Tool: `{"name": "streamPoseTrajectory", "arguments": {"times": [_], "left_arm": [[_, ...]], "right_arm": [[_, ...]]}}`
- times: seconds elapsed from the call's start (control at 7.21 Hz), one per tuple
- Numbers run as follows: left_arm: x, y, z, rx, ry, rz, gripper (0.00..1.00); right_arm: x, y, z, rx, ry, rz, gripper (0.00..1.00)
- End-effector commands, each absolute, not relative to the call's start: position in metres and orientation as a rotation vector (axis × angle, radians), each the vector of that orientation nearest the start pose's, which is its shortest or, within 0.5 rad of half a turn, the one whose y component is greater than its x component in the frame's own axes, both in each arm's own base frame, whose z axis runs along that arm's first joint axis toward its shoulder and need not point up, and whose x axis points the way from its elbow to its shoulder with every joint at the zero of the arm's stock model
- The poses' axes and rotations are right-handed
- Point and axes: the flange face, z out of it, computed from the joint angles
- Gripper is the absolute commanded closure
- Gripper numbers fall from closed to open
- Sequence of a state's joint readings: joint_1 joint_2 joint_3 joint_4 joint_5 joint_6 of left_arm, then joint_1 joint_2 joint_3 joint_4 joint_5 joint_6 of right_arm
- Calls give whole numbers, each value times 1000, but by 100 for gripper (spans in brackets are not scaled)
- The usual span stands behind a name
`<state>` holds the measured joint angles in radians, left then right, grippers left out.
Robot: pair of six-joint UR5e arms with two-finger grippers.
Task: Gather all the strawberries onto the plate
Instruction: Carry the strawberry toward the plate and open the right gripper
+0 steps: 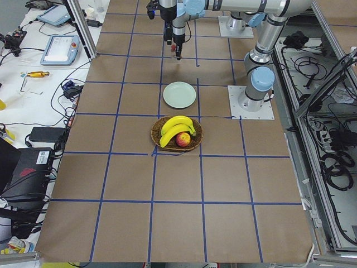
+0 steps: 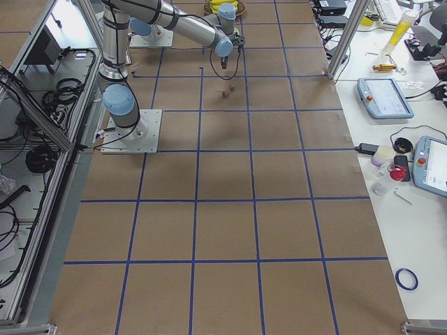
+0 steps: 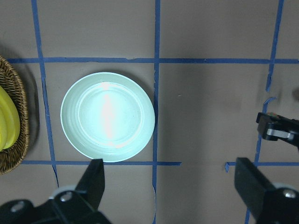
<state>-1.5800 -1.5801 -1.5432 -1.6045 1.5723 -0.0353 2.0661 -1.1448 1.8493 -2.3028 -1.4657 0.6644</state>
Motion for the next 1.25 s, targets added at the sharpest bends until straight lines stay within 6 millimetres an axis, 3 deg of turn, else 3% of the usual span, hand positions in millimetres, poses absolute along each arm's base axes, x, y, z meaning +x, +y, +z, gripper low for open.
{"name": "streamPoseTrajectory", "arguments": {"times": [0.0,0.14,0.28,0.42,0.69,0.83,1.11], "left_arm": [[-138,-493,494,-41,3138,24,0],[-138,-493,494,-41,3139,24,0],[-138,-493,494,-41,3139,24,0],[-138,-493,493,-39,3139,26,0],[-138,-494,492,-41,3141,29,0],[-139,-495,490,-41,3141,36,0],[-139,-495,488,-43,3140,41,0]], "right_arm": [[402,-439,197,259,3034,44,0],[394,-446,204,251,3032,24,0],[370,-460,206,174,3074,-4,0],[330,-480,216,140,3105,-16,0],[245,-483,220,11,3128,63,0],[215,-483,209,-71,3138,90,0],[202,-484,198,-407,3115,135,0]]}}
